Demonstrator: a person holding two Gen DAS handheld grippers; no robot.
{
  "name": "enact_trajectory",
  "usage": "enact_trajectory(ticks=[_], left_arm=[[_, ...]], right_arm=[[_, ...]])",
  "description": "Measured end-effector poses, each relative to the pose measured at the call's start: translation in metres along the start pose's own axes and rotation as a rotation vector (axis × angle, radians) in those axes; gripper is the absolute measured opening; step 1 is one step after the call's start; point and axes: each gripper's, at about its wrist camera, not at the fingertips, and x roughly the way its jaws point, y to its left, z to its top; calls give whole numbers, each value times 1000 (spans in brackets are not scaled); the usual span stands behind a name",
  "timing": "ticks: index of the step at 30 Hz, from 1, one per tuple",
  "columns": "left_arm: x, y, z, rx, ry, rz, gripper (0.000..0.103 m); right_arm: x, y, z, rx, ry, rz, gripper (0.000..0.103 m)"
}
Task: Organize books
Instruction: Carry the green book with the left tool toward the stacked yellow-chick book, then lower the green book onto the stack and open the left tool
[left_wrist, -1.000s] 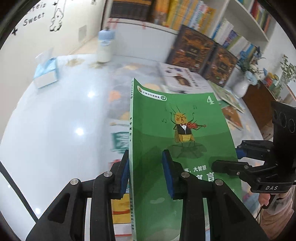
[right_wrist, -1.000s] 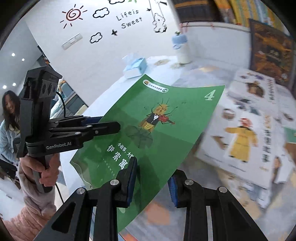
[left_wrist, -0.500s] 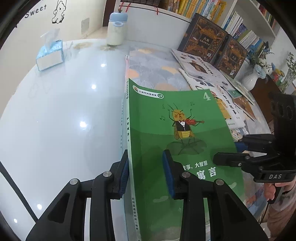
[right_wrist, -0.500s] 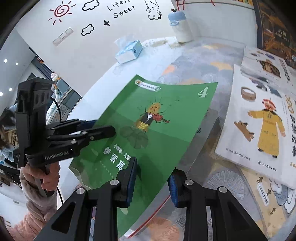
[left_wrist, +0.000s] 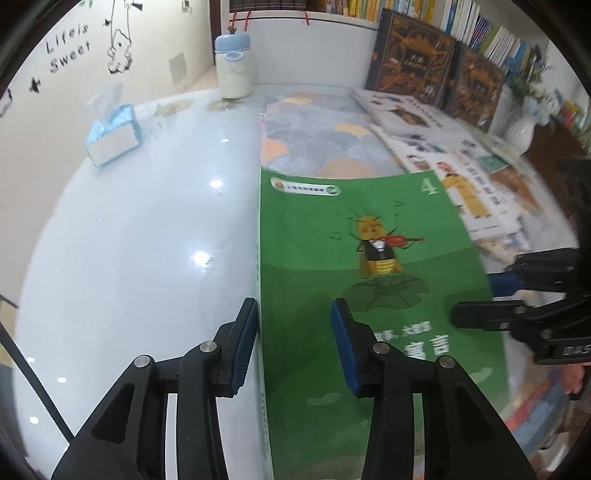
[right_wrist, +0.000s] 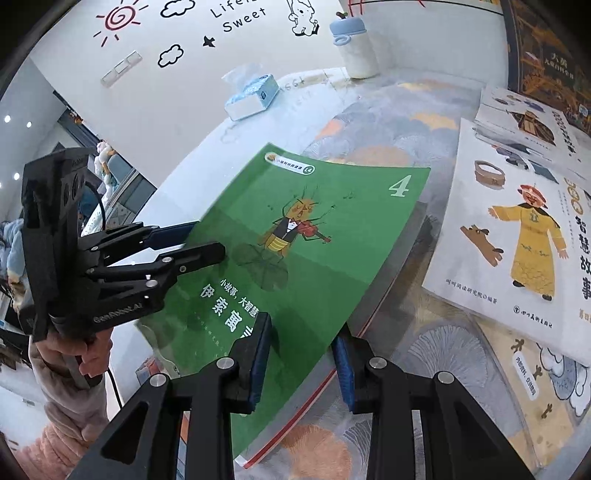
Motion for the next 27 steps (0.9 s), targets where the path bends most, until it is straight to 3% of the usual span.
enact_trajectory(ticks=[5, 8, 15, 17, 21, 27], left_arm=[[1, 6, 2, -46, 8, 17, 38], [-8, 6, 3, -65, -11, 75, 38], [-34, -16, 38, -138, -95, -63, 38], [-32, -36, 52, -140, -100, -73, 38], [-16, -92, 68, -90, -85, -186, 38], [24, -160, 76, -27, -9, -228, 38]], right_arm=[[0, -5, 3, 45, 21, 20, 37], [-12, -15, 0, 67, 16, 31, 55], [-71, -64, -5, 129, -82, -1, 56], [-93, -90, -11, 177, -121, -8, 56], [-126, -136, -30, 274, -179, -6, 56], [-142, -203, -71, 410, -137, -9, 56]])
